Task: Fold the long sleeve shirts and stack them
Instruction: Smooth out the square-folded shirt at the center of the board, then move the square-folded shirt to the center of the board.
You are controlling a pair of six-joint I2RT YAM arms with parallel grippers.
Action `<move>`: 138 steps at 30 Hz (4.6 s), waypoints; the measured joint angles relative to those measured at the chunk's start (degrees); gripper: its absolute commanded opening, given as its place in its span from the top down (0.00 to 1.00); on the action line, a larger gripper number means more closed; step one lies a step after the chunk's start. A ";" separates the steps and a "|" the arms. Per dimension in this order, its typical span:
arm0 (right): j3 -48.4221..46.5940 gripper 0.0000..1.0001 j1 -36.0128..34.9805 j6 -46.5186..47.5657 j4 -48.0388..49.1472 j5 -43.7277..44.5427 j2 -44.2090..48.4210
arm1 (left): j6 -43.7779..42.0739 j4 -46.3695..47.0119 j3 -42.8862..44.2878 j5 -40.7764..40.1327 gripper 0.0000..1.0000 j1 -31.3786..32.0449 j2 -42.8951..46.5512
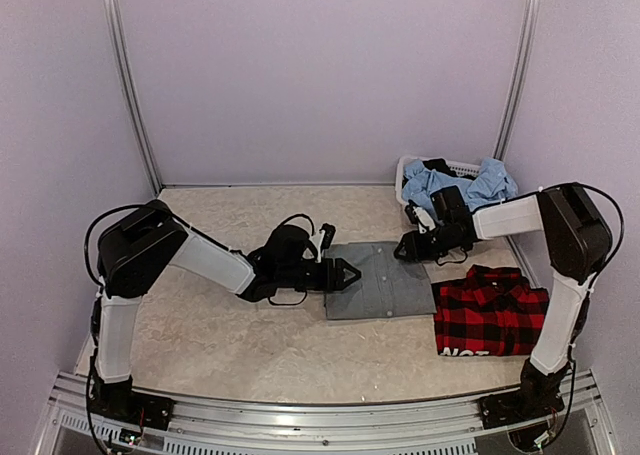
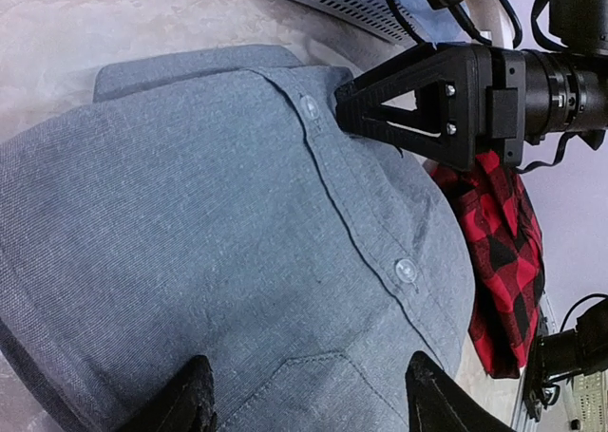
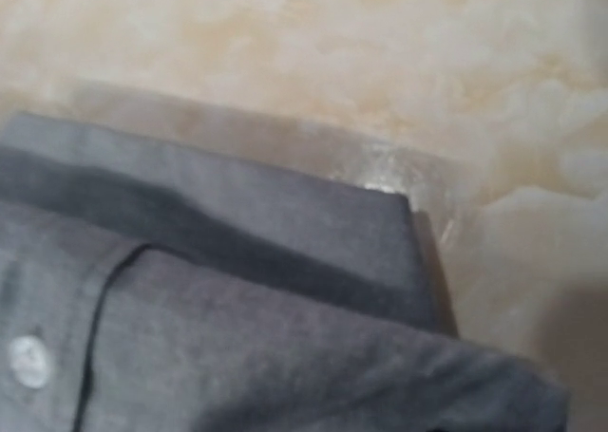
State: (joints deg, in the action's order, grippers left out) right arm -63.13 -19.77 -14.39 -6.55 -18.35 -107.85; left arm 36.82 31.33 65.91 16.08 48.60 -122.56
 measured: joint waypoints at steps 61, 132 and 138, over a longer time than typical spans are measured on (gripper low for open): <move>-2.64 0.32 -2.01 7.87 -3.26 -7.06 -3.80 | -5.20 -18.62 -9.25 -6.60 0.26 -11.80 20.85; 24.90 0.32 -23.67 -16.15 -3.63 2.86 24.57 | -8.57 -28.04 -20.39 17.29 0.26 -13.57 24.50; 25.99 0.32 -23.67 -17.46 -3.15 2.62 24.52 | -7.02 -27.89 -20.39 16.28 0.26 -14.45 24.46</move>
State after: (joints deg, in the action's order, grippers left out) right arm -37.15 -43.44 -31.86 -9.69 -15.73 -83.33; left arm 29.80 3.44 45.52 32.36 34.15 -98.10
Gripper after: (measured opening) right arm 0.680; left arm 0.740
